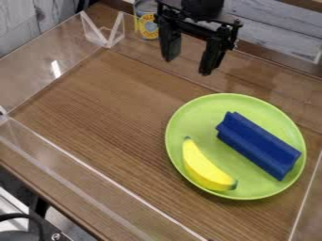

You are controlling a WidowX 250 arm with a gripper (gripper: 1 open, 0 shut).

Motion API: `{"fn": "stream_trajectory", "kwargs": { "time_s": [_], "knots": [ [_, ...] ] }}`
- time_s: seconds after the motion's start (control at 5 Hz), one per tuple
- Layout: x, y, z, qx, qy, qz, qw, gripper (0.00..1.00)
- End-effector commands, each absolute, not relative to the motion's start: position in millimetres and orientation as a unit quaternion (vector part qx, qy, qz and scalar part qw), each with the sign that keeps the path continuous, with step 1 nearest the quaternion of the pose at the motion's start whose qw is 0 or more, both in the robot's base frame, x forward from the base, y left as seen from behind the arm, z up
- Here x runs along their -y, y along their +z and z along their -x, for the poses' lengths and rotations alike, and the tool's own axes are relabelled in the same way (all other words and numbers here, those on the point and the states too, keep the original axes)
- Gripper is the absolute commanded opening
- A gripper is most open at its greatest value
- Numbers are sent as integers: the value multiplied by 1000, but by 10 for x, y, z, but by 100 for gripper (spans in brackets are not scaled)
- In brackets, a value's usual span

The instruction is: Put the banana in the green plate

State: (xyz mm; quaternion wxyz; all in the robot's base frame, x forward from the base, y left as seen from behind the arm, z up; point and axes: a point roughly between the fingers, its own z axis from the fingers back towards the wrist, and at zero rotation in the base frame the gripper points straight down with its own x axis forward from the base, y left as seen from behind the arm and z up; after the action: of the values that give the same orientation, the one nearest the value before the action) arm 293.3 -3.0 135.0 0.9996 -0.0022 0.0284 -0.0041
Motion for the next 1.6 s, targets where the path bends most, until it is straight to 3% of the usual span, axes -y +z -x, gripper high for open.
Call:
{"fn": "stream_trajectory", "kwargs": {
  "time_s": [0.0, 0.4, 1.4],
  "knots": [
    [123, 1322, -2795, -29, -3, 2, 1000, 100],
    [367, 1285, -2390, 1, -24, 8, 1000, 100],
    [545, 936, -2279, 45, 4, 23, 999, 100]
  ]
}}
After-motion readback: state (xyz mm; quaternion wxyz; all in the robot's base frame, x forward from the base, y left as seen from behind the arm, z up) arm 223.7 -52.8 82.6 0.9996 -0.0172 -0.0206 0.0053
